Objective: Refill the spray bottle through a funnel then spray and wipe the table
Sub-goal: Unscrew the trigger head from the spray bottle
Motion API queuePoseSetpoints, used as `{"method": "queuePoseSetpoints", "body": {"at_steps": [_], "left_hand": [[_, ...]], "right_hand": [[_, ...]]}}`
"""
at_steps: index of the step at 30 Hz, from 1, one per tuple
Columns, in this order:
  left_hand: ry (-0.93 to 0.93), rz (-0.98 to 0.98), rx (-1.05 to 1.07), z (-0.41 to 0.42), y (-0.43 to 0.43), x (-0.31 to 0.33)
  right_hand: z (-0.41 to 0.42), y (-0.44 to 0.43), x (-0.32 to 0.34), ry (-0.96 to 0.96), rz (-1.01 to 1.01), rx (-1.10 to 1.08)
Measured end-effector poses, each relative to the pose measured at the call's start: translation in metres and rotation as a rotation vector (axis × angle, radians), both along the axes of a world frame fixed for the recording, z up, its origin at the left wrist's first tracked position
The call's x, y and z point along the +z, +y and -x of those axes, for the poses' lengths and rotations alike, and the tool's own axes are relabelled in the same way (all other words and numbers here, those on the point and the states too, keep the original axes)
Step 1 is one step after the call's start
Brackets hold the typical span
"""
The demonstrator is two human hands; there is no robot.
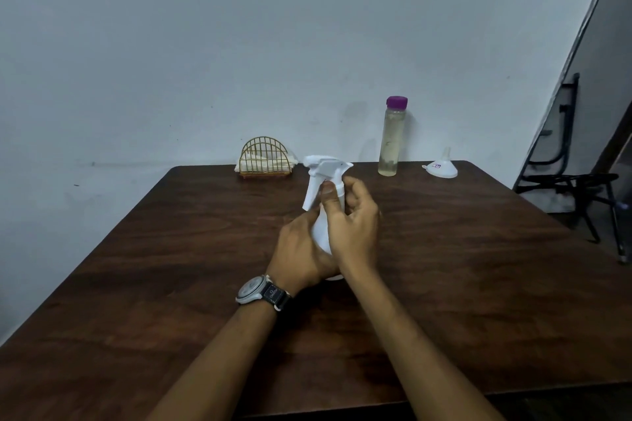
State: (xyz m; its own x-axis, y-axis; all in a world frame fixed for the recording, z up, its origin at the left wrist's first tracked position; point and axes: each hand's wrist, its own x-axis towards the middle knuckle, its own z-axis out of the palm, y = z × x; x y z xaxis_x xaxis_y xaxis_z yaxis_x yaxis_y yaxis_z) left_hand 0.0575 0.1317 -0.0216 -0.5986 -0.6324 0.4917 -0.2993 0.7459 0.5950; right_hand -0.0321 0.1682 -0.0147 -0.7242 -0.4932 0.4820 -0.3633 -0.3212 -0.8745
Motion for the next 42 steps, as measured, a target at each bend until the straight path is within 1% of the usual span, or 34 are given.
{"method": "queuePoseSetpoints", "body": {"at_steps": [4,8,10,12,14,17,21,25,27,31,33,36,39,42], "left_hand": [[0.001,-0.032,0.032,0.001,-0.004,-0.005],[0.002,0.016,0.008,0.001,0.002,-0.001],[0.014,-0.012,0.009,0.000,0.003,-0.002],[0.017,-0.032,0.024,0.000,0.002,-0.001],[0.000,-0.029,0.017,0.001,0.002,0.000],[0.013,-0.004,0.009,0.002,-0.001,-0.002],[0.026,0.024,0.009,0.001,-0.004,-0.007],[0.046,0.002,-0.002,0.001,-0.006,-0.008],[0.057,-0.005,-0.012,0.002,-0.006,-0.010],[0.043,-0.053,0.032,0.004,-0.010,-0.011],[0.031,-0.040,0.028,0.004,-0.010,-0.011],[0.049,-0.089,0.027,0.003,-0.009,-0.010],[-0.033,0.022,0.038,0.004,-0.009,-0.009],[-0.017,0.033,0.033,0.005,-0.009,-0.009]], "right_hand": [[-0.003,0.002,0.004,0.014,-0.041,0.023],[-0.002,0.007,0.003,0.020,-0.090,0.051],[-0.001,0.012,0.005,0.027,-0.107,0.112],[-0.001,0.015,0.008,0.030,-0.119,0.117],[-0.003,0.014,0.010,0.026,-0.095,0.086],[-0.006,0.010,0.009,0.011,-0.006,0.049],[-0.009,0.008,0.001,0.051,0.066,-0.003],[-0.006,0.006,-0.003,0.066,0.094,-0.025],[-0.003,0.004,-0.003,0.060,0.073,-0.025],[0.002,-0.002,-0.004,0.001,-0.001,0.033],[0.005,-0.003,-0.002,-0.013,-0.027,0.082],[0.011,0.000,0.003,-0.034,-0.039,0.183],[0.014,0.005,0.006,-0.027,-0.090,0.266],[0.015,0.012,0.005,0.021,-0.129,0.337]]}}
